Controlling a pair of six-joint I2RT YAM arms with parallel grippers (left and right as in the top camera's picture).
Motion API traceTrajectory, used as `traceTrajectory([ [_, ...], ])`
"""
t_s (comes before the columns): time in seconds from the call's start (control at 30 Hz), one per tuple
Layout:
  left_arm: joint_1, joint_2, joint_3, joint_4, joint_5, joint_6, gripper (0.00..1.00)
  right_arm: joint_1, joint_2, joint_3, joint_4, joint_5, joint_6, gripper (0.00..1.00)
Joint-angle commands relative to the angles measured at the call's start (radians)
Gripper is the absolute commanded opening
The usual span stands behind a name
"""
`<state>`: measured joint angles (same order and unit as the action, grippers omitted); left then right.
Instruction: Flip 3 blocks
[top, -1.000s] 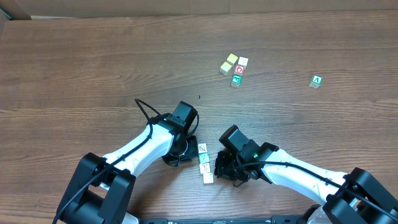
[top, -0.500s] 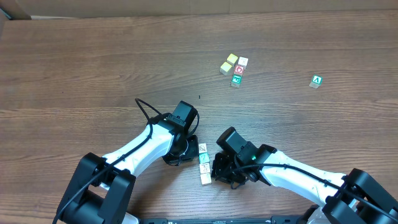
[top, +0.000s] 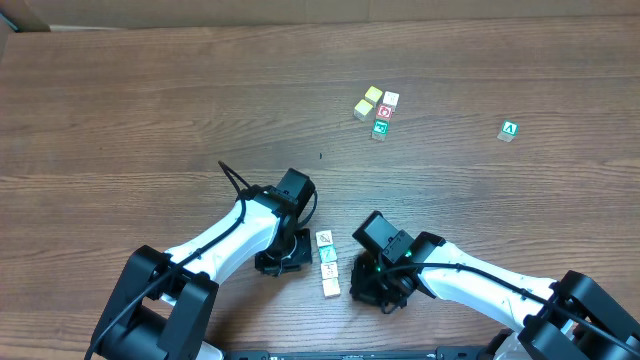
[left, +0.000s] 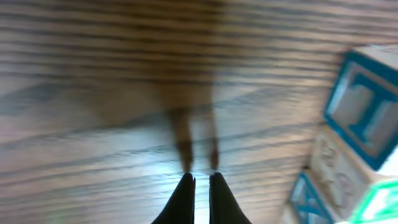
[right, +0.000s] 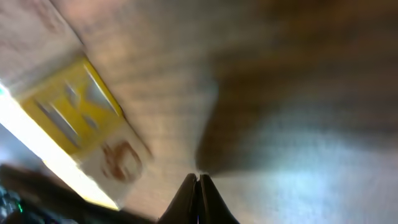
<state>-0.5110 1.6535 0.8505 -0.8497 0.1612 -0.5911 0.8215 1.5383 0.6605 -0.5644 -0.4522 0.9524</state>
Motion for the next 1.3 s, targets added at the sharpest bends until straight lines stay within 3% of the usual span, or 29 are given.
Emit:
traceTrajectory([
  [0.0,-0.005,0.009,-0.003,0.016,-0.075,0.030,0.04,0.022,-0.016,-0.002,-0.003,-0.136,-0.107,0.04],
  [0.33,0.009,0.009,-0.003,0.171,-0.052,0.006,0.04,0.245,-0.016,0.012,0.009,0.065,-0.120,0.04],
  [0.47,0.066,0.009,-0.003,0.178,-0.046,-0.001,0.04,0.252,-0.016,0.027,0.035,0.140,-0.100,0.04],
  [0.63,0.161,0.009,-0.003,0.175,-0.006,0.005,0.04,0.260,-0.016,0.027,0.048,0.241,0.067,0.04],
  [0.73,0.200,0.009,-0.003,0.174,-0.006,0.008,0.04,0.273,-0.016,0.027,0.107,0.251,0.080,0.04],
  [0.87,0.204,0.009,-0.003,0.175,-0.008,0.022,0.04,0.307,-0.016,0.027,0.131,0.325,0.153,0.04],
  [1.27,0.203,0.009,-0.003,0.175,-0.008,0.031,0.04,0.339,-0.016,0.027,0.144,0.431,0.198,0.04],
])
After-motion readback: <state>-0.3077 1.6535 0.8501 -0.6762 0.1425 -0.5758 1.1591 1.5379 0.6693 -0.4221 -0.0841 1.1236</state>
